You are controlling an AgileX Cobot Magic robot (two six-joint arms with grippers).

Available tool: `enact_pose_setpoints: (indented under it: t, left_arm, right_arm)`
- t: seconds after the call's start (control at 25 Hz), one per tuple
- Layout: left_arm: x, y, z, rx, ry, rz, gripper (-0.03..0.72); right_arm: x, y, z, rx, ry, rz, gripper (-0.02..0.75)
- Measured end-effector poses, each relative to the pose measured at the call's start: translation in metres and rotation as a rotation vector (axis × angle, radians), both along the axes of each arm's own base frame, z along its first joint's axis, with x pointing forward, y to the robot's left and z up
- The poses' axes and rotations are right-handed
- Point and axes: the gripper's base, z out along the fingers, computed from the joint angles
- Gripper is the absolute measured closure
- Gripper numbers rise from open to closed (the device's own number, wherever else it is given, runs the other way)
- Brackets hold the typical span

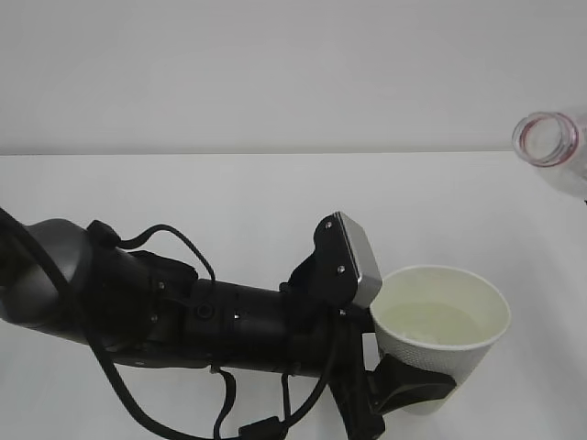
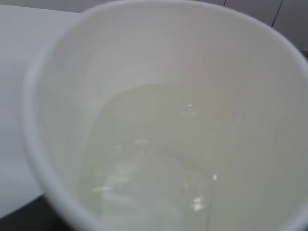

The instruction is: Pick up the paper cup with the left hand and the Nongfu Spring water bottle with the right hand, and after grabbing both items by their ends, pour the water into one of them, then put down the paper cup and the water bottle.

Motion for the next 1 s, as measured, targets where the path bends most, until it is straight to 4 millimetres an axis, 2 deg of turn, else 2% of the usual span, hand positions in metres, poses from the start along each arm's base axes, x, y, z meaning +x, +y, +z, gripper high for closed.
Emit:
enact_pose_setpoints:
  t: [0.72,1.0]
  left_arm:
    - [0.0002,0.0002,-0.0006,0.007,0.0,0.003,0.199]
    - [0.0003,0.0003,-0.0007,0.008,0.0,0.003,0.199]
  right_arm:
    - [0.0004,0.0007,0.0061,0.672,0.049,-0.054,0.252]
    - [0.0065,0.0012,-0.0036,0.781,0.119,-0.085,0.252]
